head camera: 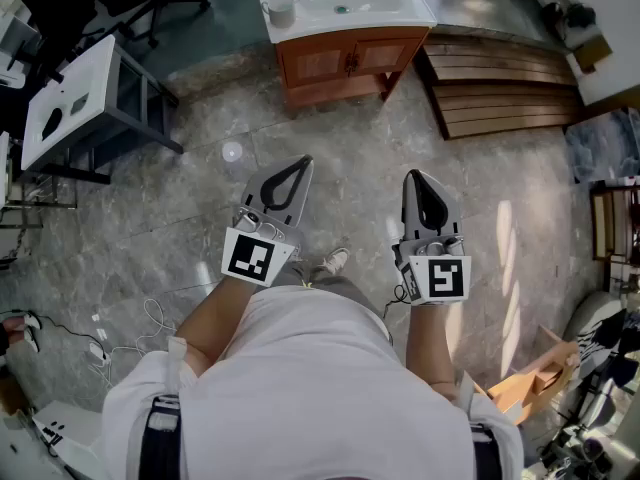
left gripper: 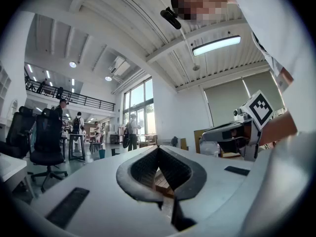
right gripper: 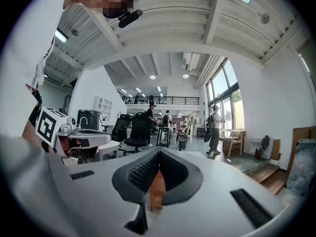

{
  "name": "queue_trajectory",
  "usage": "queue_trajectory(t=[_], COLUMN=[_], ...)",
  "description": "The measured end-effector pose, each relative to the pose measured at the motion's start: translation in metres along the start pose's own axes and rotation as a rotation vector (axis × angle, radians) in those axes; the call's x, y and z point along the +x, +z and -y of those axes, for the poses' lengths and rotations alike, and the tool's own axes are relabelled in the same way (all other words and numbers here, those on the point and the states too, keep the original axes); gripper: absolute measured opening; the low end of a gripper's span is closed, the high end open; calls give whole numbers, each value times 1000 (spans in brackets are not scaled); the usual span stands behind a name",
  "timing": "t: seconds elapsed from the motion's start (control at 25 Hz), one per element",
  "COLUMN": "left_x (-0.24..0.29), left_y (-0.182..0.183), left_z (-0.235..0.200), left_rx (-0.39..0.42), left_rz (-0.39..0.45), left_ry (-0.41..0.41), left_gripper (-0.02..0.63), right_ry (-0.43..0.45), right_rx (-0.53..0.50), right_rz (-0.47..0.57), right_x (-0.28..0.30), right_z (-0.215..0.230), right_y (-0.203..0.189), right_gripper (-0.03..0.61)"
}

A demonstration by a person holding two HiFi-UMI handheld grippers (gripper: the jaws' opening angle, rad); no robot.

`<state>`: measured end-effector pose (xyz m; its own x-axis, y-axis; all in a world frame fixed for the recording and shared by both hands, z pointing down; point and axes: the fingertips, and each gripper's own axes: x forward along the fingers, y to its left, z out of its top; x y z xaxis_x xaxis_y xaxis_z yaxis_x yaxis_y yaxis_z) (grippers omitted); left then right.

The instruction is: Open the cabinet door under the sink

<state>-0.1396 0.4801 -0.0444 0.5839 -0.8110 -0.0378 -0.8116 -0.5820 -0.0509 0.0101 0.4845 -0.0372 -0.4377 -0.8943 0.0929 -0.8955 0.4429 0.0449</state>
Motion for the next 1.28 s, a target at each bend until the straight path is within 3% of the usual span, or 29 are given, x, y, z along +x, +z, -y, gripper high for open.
queue_trajectory(t=[0.52,0.84,1.08,1.28], left_x=[11,50,114,179], left_y=[-16,-40,-62,-89], left_z=[19,9,-33,-91], left_rx=[8,-14,-50,-82], left_rz=[-22,-39,-49,-80], left_ry=[73,61,28,27], left_gripper=[6,6,6,6], right_ry=[47,37,-18,-1], right_rx=[52,62,71,69], right_rz=[-10,-38,-92,-148], right_x=[-11,11,67,150], right_z=[37,62,99,122], right_y=[-34,-51,-62,-72], right_gripper=[34,34,34,34])
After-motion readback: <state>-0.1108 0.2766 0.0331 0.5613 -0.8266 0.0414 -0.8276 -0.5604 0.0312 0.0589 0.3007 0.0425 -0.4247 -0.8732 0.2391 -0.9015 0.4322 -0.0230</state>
